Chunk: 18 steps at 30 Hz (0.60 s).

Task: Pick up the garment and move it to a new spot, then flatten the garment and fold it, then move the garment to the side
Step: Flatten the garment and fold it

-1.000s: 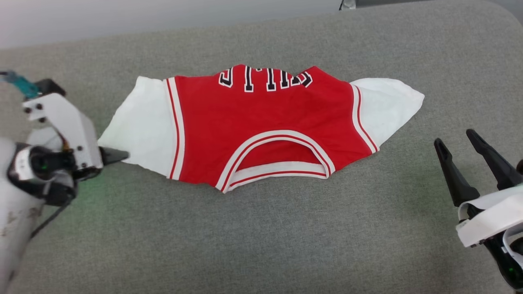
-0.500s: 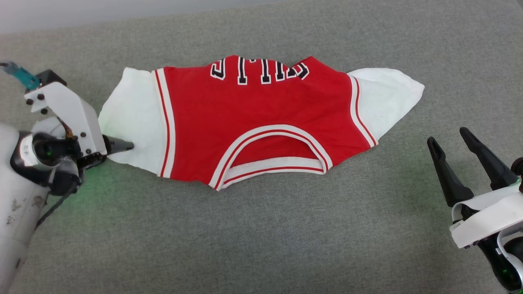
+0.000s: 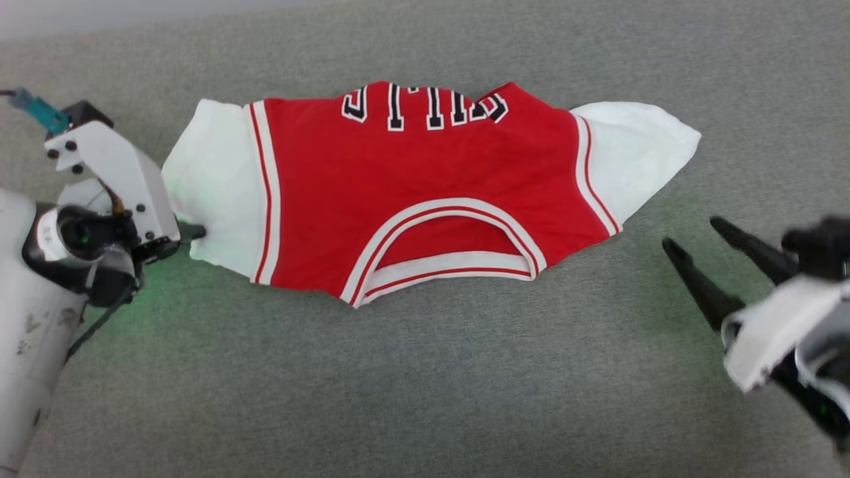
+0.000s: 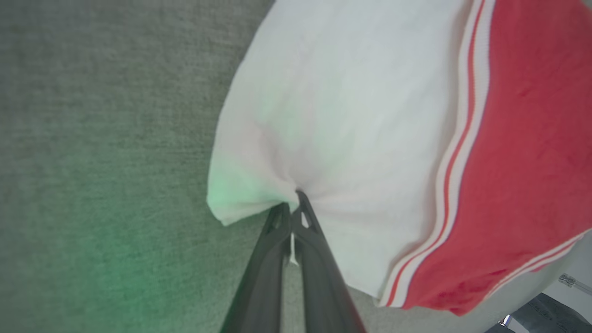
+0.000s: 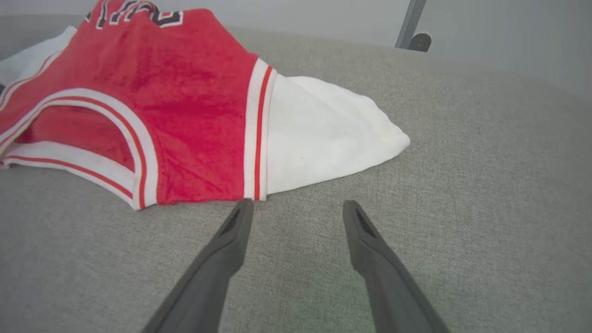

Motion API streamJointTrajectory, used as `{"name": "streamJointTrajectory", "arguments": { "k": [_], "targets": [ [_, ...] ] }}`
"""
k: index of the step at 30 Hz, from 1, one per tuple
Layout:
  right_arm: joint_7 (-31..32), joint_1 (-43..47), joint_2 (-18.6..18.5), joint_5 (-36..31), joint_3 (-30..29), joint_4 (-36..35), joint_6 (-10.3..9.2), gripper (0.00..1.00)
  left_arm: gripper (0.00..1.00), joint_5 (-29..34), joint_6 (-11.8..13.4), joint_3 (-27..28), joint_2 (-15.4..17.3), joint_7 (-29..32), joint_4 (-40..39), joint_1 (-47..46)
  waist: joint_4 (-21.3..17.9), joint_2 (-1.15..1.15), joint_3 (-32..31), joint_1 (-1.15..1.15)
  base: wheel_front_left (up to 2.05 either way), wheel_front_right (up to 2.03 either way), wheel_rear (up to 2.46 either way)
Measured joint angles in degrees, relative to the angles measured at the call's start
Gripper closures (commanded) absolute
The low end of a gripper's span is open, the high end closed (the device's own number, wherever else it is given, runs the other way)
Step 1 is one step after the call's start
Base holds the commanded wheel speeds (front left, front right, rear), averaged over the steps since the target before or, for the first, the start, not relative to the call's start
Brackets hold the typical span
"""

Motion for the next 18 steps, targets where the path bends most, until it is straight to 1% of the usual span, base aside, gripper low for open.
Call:
{"name": "streamJointTrajectory", "arguments": {
  "k": [2,5,8,12,15,18],
  "targets": [
    [3.14,-3.7,-1.2,2.97,2.36,1.54,0.0,0.0,1.0,0.24,-0.37,-0.29,-0.34,-0.14,-0.1,-0.43,0.34,0.0,0.38,0.0,0.0,0.0,0.0],
    [9.69,-10.45,-3.47,4.2,6.41,5.47,-0.01,0.0,1.0,0.57,-0.99,-0.54,-0.85,-0.48,-0.29,-1.14,0.92,0.0,1.03,0.0,0.0,0.0,0.0],
    [15.23,-17.21,-4.22,5.09,10.56,9.81,-0.01,0.0,1.0,0.74,-1.62,-0.73,-1.31,-0.92,-0.48,-1.82,1.47,0.0,1.79,0.0,0.0,0.0,0.0],
    [19.74,-24.36,-4.74,6.55,15.17,14.84,0.0,0.0,1.0,0.99,-2.48,-0.96,-2.38,-1.45,-0.45,-2.87,2.51,0.0,2.71,0.0,0.0,0.0,0.0],
    [22.26,-27.24,-5.22,7.54,19.0,18.19,0.0,0.0,1.0,0.99,-3.28,-1.01,-3.15,-1.96,-0.3,-3.52,3.27,0.0,3.31,0.0,0.0,0.0,0.0],
    [23.36,-29.54,-5.95,9.91,21.82,20.48,0.0,0.0,1.0,0.98,-4.03,-1.21,-3.88,-2.33,-0.13,-4.07,4.01,0.0,3.79,0.0,0.0,0.0,0.0]
  ]
}}
